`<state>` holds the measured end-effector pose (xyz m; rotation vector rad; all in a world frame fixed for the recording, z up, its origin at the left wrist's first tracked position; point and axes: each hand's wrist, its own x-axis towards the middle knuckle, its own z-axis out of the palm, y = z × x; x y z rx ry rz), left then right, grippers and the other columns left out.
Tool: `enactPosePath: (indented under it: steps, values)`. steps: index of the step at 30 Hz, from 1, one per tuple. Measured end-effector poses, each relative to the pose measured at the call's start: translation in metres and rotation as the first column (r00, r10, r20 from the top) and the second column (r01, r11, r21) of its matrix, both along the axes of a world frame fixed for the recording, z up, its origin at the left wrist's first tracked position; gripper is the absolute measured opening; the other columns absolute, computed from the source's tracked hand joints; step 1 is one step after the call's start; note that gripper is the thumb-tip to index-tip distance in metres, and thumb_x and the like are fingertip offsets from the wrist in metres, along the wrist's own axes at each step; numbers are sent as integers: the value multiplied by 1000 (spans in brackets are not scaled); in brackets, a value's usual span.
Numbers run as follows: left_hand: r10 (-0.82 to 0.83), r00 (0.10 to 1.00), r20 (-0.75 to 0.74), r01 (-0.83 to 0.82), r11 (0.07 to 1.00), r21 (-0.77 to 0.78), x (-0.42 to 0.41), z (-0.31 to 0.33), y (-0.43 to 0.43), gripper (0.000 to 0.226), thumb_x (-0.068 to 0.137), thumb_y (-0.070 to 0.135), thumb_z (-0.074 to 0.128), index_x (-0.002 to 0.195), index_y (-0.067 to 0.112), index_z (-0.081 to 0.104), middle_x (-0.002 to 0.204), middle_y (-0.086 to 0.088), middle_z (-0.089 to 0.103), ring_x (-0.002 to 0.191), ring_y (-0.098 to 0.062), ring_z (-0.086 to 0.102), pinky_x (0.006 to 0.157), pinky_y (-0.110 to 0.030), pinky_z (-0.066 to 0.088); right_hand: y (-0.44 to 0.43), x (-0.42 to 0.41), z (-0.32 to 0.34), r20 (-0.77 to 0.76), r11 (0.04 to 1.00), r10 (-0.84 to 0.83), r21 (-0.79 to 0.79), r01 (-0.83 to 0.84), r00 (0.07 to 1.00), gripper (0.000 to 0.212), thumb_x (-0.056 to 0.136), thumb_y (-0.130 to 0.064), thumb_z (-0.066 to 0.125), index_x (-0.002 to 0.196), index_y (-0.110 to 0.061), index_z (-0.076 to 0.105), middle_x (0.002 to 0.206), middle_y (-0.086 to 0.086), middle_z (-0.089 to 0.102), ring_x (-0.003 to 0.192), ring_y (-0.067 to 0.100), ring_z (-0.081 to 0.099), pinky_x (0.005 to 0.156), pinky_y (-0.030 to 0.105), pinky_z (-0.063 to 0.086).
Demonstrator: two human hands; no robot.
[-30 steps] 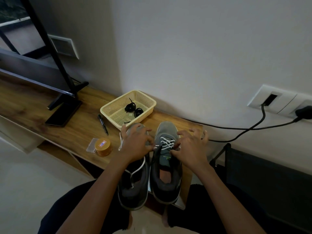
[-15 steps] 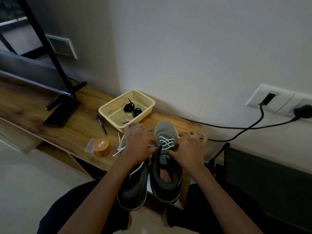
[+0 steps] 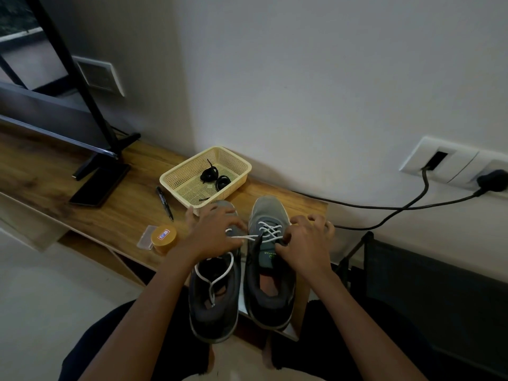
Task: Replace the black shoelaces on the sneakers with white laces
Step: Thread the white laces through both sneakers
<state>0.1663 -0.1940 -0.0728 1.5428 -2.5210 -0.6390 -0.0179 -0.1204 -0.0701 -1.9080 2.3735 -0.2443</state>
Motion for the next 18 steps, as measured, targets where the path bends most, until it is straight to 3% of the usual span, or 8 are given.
enactPosePath:
  steps: [4, 9, 14, 18]
  values:
    - [18, 1000, 25, -16, 997, -71, -14, -1, 6, 12, 82, 49, 64, 93, 44, 65, 143, 15, 38, 142, -14, 11, 111, -59, -8, -1, 0, -4, -6, 1000, -24, -14, 24, 1000, 30, 80, -49, 60, 97, -26, 70, 125, -8, 53, 122, 21, 31, 107, 46, 19]
    - [23, 996, 81, -16, 996, -87, -16, 1, 7, 12, 85, 45, 61, 87, 35, 68, 142, 18, 40, 140, -11, 13, 110, -57, -10, -2, 0, -7, -10, 999, -37, -31, 37, 999, 25, 79, -43, 60, 92, -24, 70, 119, -7, 56, 119, 22, 34, 105, 46, 21]
    - [30, 994, 103, -25, 999, -47, -2, 3, 0, 14, 84, 47, 61, 73, 40, 60, 141, 20, 39, 139, -15, 14, 110, -60, -9, -2, 0, -9, -21, 998, -64, -6, 64, 998, 23, 77, -44, 60, 86, -23, 68, 111, -7, 59, 115, 23, 37, 104, 46, 23]
    - [42, 992, 121, -39, 999, -31, -3, 4, -1, 13, 85, 48, 60, 73, 41, 61, 139, 20, 41, 139, -15, 14, 109, -59, -9, -4, 0, -9, -29, 998, -70, -1, 70, 997, 28, 76, -45, 61, 86, -20, 69, 107, -6, 60, 113, 23, 38, 101, 44, 25]
